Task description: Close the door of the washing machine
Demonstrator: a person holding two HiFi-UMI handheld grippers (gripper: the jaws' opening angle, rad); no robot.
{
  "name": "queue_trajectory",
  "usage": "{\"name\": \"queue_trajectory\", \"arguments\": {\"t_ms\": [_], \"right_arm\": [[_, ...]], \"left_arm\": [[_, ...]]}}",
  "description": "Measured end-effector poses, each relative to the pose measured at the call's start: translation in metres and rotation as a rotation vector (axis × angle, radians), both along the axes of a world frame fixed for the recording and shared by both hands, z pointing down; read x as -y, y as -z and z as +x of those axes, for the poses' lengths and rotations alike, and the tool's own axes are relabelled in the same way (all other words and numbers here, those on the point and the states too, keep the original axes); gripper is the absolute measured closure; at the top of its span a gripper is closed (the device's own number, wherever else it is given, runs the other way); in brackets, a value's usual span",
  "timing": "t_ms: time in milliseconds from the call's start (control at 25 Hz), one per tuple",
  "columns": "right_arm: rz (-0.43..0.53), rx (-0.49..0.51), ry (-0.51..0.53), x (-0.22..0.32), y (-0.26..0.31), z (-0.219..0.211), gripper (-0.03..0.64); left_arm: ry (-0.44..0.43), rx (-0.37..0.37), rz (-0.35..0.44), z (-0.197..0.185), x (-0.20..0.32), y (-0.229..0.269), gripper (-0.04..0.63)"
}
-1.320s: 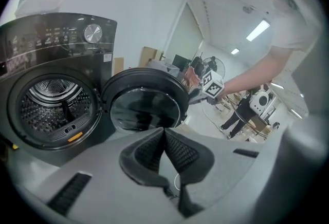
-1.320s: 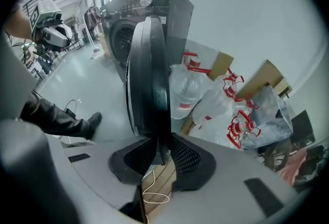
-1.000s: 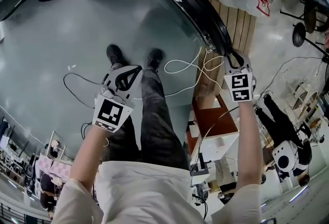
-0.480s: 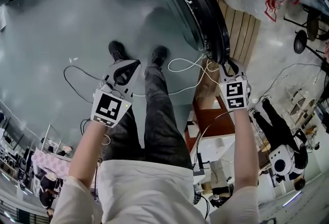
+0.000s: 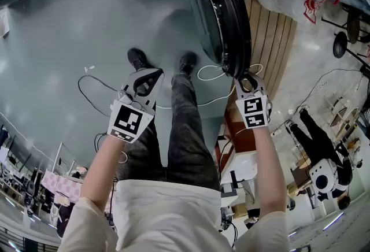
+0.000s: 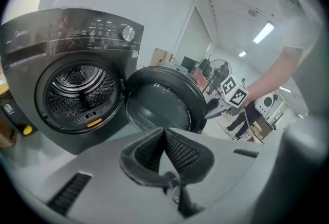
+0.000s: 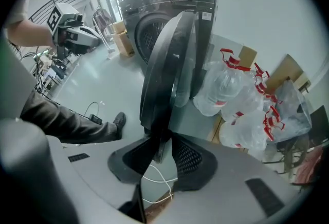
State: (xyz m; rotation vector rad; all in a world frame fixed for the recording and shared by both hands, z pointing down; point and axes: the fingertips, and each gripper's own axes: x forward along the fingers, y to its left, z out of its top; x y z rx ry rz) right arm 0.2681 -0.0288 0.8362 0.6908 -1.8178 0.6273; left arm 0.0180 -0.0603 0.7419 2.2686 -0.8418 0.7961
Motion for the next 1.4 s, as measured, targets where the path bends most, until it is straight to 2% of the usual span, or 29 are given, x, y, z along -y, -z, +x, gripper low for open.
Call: {"name": "queue_trajectory", "arguments": {"t_ms": [280,640,1400], "right_arm": [[-0.052,0.081,-0.046,-0.026,0.003,-0.071,0.478],[-0.105,0.186,-0.134,-0.043,0.003,-0.175,0.456],[-0.154,0.377,-0.352,0.002,0.0,-0.368,0.431]], "left_arm": [[0.002,-0.003,-0.005,-0.036,-0.008,0.003,0.586],[0.063,-0.004,-0.015,-0.097,-0.021,0.001,0.587],[0.23,-0.006,-0.062,-0.206,-0.026,-0.029,0.588]]}}
